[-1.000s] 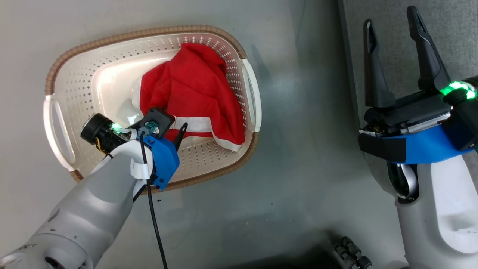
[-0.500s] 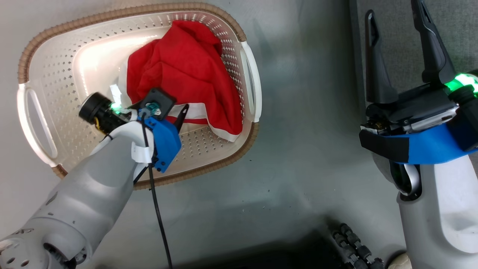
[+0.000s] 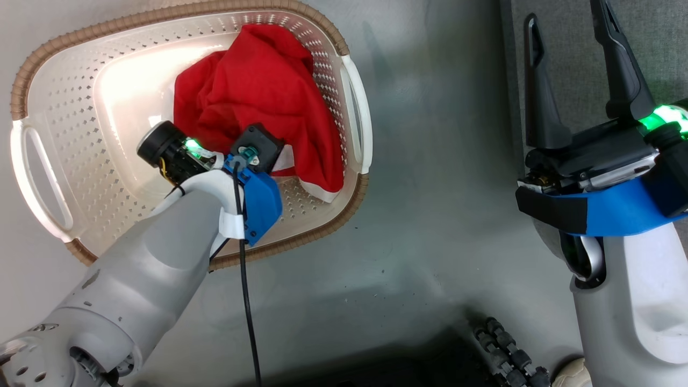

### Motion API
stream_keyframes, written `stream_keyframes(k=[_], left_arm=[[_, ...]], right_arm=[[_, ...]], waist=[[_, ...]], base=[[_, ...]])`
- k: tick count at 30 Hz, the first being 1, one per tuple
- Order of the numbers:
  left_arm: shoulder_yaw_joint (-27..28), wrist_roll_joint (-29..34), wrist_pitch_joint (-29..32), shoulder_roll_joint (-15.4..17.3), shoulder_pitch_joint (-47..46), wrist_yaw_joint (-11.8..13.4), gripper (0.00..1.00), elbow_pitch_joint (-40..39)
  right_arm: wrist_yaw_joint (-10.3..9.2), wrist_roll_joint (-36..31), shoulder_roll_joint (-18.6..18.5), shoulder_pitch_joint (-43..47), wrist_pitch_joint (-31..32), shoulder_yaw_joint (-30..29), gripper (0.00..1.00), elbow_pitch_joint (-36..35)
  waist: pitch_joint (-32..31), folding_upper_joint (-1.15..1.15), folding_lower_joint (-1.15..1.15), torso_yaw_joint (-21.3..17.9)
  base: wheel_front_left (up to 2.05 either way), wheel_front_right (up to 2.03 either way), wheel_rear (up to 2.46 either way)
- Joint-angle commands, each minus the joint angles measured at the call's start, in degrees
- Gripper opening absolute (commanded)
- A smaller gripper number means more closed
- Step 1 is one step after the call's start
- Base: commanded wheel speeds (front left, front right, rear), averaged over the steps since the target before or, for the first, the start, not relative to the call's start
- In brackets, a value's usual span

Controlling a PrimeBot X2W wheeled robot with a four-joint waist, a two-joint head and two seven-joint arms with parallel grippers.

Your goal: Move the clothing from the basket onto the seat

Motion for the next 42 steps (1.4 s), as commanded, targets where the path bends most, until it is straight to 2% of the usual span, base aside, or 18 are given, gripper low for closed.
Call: stream_keyframes(k=[1,19,30,36,42], left_arm=[[-0.18,0.32,-0.03,0.25,0.08,-0.08,0.00,-0.34],[-0.19,3.37,-3.05,-0.44,1.58,-0.08,0.00,-5.00],[-0.18,4.73,-5.90,-1.36,4.09,-0.09,0.00,-6.89],[-0.14,2.70,-6.35,-1.76,4.10,-0.09,0.00,-9.58],[3.53,3.81,-6.35,-0.72,5.69,-0.09,0.00,-14.78]], right_arm=[[0.01,-0.03,0.11,-0.84,-0.02,-0.13,1.00,0.07],[0.01,0.20,0.06,-0.63,-0.02,-0.36,1.00,1.27],[0.01,0.76,-0.88,0.70,-0.02,-0.58,1.00,3.18],[0.01,1.03,-1.48,2.07,-0.02,-0.97,1.00,4.33],[0.01,1.12,-1.78,3.84,-0.02,-1.24,1.00,5.44]], waist=[[-0.06,0.00,0.00,0.03],[-3.91,0.00,0.00,1.64],[-10.57,0.00,0.00,4.77],[-14.92,0.00,0.00,6.96],[-19.45,0.00,0.00,8.86]], base=[[0.00,0.00,0.00],[0.00,0.00,0.00],[0.00,0.00,0.00],[0.00,0.00,0.00],[0.00,0.00,0.00]])
